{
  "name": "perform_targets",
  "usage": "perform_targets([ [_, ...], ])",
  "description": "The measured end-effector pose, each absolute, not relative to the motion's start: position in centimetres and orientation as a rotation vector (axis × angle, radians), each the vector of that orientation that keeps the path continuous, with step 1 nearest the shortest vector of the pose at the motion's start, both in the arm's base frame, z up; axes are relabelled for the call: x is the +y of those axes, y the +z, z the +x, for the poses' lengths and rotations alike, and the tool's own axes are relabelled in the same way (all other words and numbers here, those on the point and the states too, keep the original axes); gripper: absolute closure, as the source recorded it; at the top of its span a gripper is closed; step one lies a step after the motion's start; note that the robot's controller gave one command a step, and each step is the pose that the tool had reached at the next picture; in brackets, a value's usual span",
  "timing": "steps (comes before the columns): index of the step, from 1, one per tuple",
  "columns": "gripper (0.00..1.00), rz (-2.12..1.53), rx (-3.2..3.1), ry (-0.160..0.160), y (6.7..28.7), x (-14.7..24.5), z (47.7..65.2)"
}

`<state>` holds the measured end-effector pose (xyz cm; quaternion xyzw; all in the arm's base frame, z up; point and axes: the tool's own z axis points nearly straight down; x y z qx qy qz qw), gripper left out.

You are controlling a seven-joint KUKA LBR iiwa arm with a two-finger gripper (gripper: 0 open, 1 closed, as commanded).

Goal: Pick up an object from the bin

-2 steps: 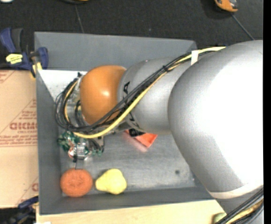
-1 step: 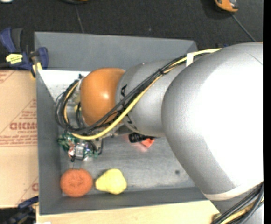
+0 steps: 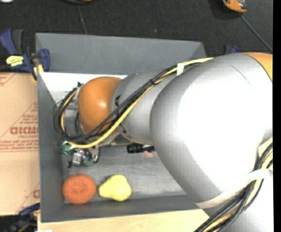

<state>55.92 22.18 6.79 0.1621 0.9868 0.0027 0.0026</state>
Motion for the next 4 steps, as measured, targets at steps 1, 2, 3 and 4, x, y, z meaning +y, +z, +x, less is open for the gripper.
perform_targets([
  [1,1.0,0.689,3.053,0.013,7.2,22.1,56.6],
  [2,1.0,0.69,3.053,0.013,7.2,22.1,56.6],
  [3,1.0,0.693,3.06,0.008,9.3,22.0,56.3],
  [4,1.0,0.693,3.061,0.006,13.0,21.9,56.3],
])
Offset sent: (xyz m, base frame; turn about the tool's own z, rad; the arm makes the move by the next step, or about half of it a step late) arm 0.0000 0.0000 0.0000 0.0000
